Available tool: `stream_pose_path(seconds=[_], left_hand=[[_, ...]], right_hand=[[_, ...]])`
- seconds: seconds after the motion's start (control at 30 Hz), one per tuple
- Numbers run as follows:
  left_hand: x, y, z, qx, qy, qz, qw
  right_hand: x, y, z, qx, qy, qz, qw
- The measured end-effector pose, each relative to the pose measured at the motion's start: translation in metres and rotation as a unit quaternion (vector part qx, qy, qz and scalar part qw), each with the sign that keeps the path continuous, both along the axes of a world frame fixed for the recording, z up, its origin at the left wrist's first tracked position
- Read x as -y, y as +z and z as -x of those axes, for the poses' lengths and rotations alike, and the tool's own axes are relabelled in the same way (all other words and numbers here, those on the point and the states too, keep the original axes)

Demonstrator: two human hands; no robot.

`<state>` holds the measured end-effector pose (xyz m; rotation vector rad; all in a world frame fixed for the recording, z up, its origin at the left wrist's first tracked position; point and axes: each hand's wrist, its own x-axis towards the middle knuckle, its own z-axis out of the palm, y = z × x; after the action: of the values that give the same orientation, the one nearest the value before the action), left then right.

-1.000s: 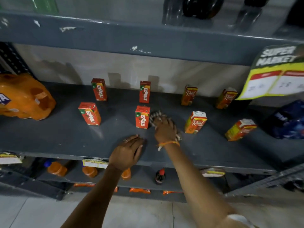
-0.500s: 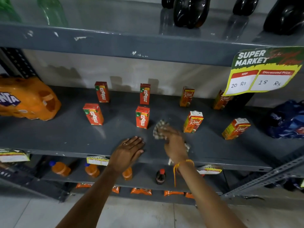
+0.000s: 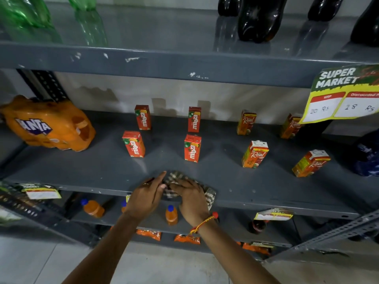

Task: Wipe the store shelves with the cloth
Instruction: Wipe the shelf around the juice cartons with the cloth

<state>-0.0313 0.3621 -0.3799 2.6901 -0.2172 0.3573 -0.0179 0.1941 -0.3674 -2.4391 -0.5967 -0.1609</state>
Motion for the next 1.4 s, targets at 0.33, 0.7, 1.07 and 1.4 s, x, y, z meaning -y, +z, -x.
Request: stream_pose_path(seconds=[0.33, 0.7, 1.07, 1.4], left_hand=[[-0.126, -0.011, -0.009, -0.038, 0.03, -0.058, 0.997], [-0.144, -0.006, -0.023, -0.016, 0.143, 0.113, 0.983], [-0.143, -0.032, -0.034, 0.031, 0.138, 0.025, 0.99], [-0.141, -0.03, -0.034, 0.055, 0.138, 0.014, 0.989]], right_hand=[[-0.032, -0.016, -0.051, -0.033, -0.038, 0.086, 0.995], [-0.068, 0.019, -0.019, -0.135, -0.01, -0.078, 0.988], [-0.134, 0.021, -0.24, -0.057, -0.196, -0.05, 0.978], [-0.134, -0.023, -0.245, -0.056, -0.134, 0.153, 0.978]])
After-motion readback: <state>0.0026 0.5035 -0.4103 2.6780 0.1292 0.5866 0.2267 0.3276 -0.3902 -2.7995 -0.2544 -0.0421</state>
